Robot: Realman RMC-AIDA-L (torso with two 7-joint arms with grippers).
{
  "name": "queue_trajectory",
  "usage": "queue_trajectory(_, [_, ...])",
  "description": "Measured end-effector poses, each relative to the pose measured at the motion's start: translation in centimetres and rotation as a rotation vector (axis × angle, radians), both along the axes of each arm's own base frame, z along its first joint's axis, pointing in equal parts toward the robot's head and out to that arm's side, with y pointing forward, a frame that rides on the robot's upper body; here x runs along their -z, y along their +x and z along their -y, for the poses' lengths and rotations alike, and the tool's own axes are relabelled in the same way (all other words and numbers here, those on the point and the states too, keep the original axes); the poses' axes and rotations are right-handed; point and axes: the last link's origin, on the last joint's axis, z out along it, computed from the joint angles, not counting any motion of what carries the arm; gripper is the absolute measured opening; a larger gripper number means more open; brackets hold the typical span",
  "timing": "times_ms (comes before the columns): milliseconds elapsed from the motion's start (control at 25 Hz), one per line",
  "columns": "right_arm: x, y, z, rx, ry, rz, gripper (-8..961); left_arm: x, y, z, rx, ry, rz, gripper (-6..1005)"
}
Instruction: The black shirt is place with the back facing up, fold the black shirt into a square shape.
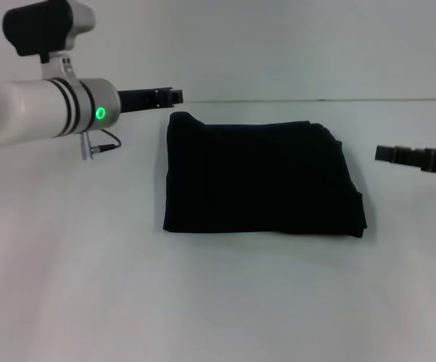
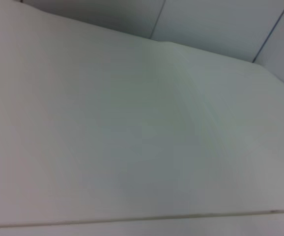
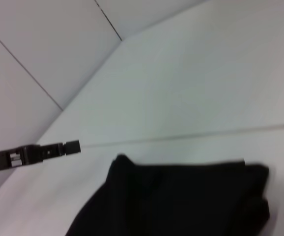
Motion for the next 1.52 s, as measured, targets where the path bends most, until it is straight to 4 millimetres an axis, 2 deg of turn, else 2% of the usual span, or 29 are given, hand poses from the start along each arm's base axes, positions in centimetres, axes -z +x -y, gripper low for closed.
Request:
queue_trajectory(200, [-0.3, -0.8, -0.4, -0.089, 0.091, -0.015, 587, -1.6, 0.4, 1.1, 0.087, -0.035, 0.026, 367])
queue_trajectory(360, [-0.7, -1.4, -0.4, -0.171, 0.116, -0.003, 625, -2.7, 2.1, 4.0, 0.301, -0.098, 0.050, 528])
queue_trajectory(520, [-0.9, -2.3, -0.5, -0.343, 0.147, 0.092, 860, -2.9, 3.3, 6.9, 0.580, -0.115, 0.105, 699])
queue_trajectory(640, [-0.9, -2.6, -0.6, -0.387, 0.161, 0.122, 890, -2.8, 3.1, 7.8, 0.664, -0.081, 0.134, 836])
queue_trajectory(880, [-0.5, -4.1, -1.0, -0.480, 0.141, 0.203, 931, -1.7, 2.0, 8.6, 0.763, -0.071, 0.070, 905])
queue_trajectory(1120, [-0.2, -5.3, -1.8, -0.507, 0.053, 0.269, 929, -1.3, 1.2, 8.5, 0.780, -0.135, -0.042, 901])
queue_trajectory(1520, [0.9, -6.7, -3.6, -0.474, -0.010, 0.364, 927, -1.9, 0.7, 6.7, 0.630, -0.224, -0.135, 909])
